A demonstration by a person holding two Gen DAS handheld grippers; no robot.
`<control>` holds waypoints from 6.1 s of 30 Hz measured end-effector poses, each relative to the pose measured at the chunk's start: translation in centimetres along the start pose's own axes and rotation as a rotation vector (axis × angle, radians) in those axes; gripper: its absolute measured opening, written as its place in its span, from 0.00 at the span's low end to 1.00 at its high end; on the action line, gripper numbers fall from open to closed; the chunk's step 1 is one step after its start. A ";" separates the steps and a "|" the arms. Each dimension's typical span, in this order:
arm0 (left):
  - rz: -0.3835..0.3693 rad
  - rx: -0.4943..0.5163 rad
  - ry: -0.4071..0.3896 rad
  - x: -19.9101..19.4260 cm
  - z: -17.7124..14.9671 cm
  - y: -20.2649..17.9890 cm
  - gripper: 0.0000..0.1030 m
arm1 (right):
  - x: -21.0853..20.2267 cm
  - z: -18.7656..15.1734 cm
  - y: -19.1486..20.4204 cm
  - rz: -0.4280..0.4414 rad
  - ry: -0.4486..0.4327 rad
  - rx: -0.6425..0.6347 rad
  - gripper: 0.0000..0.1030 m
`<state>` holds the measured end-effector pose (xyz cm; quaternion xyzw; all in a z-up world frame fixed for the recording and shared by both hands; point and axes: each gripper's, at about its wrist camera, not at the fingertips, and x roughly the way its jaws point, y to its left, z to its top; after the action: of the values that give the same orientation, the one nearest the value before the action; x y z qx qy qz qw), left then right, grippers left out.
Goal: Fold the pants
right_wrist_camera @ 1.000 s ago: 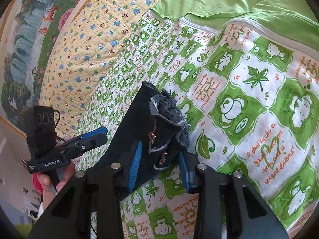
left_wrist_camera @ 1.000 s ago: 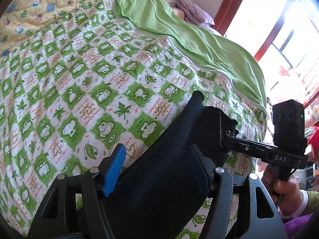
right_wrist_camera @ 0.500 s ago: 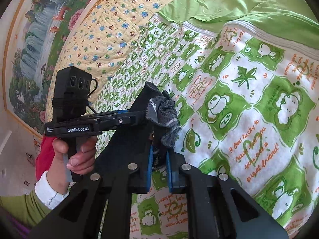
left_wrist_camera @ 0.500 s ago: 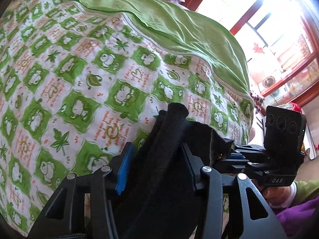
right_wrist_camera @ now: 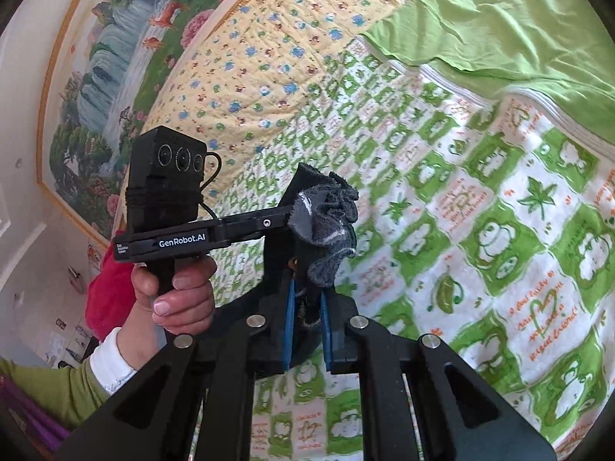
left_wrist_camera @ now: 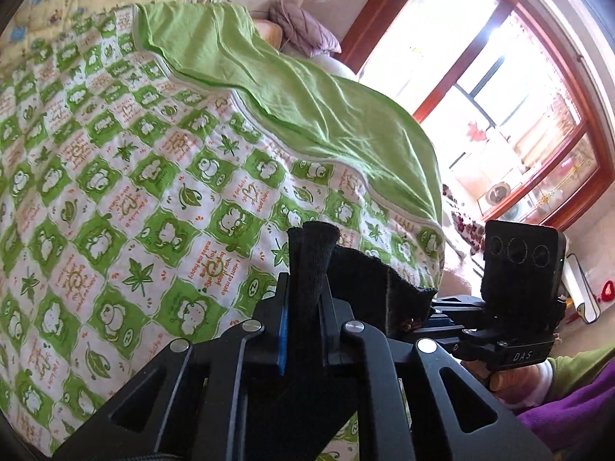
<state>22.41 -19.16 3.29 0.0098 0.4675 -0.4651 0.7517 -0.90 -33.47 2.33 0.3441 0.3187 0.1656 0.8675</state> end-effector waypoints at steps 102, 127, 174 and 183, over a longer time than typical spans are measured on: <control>0.671 -1.139 -0.830 -31.3 -49.1 0.6 0.43 | 27.4 -14.2 28.1 0.419 0.744 -0.575 0.51; 0.644 -1.353 -0.904 -32.6 -53.6 5.9 0.55 | 40.3 -18.7 37.6 0.441 0.919 -0.866 0.56; 0.627 -0.812 -0.875 -34.2 -33.1 -0.1 0.22 | 30.1 -4.6 32.6 0.658 0.660 -0.574 0.19; 0.570 -0.706 -0.775 -29.6 -27.9 -1.7 0.22 | 26.5 -0.8 25.9 0.637 0.566 -0.449 0.19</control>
<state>-2.01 12.82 9.40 -0.2862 0.2645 -0.0313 0.9204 16.49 -1.27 8.42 0.1702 0.3773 0.5750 0.7057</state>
